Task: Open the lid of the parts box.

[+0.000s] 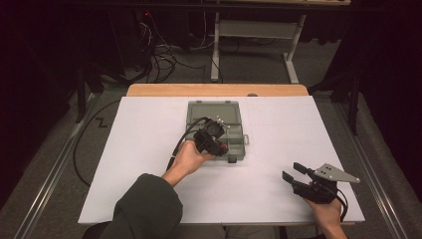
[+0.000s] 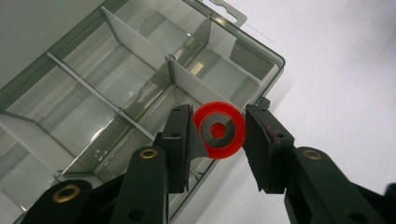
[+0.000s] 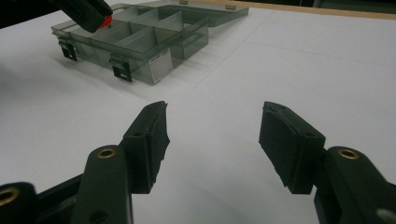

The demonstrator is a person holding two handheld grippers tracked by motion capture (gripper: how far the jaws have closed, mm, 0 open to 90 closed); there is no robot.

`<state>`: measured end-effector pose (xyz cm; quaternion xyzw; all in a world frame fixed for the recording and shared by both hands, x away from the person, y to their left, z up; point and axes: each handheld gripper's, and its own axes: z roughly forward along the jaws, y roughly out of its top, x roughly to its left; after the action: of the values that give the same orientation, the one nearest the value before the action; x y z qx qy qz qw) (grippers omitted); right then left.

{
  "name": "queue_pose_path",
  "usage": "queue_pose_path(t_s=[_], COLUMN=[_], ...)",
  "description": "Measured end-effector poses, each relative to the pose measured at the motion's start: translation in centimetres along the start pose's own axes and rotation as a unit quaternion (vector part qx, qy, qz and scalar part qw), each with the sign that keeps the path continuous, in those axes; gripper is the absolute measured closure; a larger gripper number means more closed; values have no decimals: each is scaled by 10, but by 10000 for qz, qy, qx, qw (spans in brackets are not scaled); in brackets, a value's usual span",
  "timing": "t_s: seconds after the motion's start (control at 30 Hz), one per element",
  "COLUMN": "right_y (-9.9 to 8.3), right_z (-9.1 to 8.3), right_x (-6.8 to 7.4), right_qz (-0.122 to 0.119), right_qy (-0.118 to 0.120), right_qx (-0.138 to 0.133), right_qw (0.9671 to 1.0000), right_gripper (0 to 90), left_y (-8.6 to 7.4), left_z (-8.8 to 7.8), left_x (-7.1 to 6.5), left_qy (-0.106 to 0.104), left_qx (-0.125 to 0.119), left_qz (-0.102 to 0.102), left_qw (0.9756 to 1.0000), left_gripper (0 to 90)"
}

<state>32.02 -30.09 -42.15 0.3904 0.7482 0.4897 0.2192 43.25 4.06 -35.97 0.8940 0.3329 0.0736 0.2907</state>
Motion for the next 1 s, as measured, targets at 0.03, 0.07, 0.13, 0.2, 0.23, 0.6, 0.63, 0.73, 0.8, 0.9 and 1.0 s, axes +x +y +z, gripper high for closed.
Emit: queue_pose_path(t_s=[0.03, 0.07, 0.13, 0.2, 0.23, 0.6, 0.63, 0.73, 0.8, 0.9, 1.0], right_y=[0, 0, 0, 0, 0, 0, 0, 0, 0, 0, 0], right_z=[0, -1, 0, 0, 0, -1, -1, 0, 0, 0, 0], right_x=[0, 0, 0, 0, 0, 0, 1, 0, -1, 0, 0], right_qz=[-10, -1, -4, -7, -5, -17, -16, -16, 12, 1, -15], right_qy=[-14, -24, -33, -27, -32, -10, 3, 4, 10, 14, 9], right_qx=[-1, -6, -6, 5, -7, -2, -2, 9, 17, 19, 21], right_qw=[10000, 10000, 10000, 10000, 10000, 10000, 10000, 10000, 10000, 10000, 10000], right_gripper=[438, 438, 438, 438, 438, 438, 438, 437, 437, 436, 436], left_y=[1, 1, 2, 2, 2, 4, 6, 10, 12, 14, 15], left_z=[-1, -1, -3, -4, -4, -6, -6, -7, -8, -8, -7], left_x=[0, 0, 1, 2, 3, 12, 12, 14, 16, 21, 26], left_qy=[12, 15, 9, 44, 52, 158, 170, 191, 202, 243, 281], left_qx=[-34, -43, -72, -62, -78, -144, -164, -158, -163, -140, -104], left_qz=[-19, -13, -4, -5, -42, -86, -107, -77, -116, -204, -285], left_qw=[10000, 10000, 10000, 10000, 9999, 9997, 9997, 9997, 9996, 9994, 9991], left_gripper=[621, 621, 622, 622, 622, 622, 622, 622, 622, 622, 622])
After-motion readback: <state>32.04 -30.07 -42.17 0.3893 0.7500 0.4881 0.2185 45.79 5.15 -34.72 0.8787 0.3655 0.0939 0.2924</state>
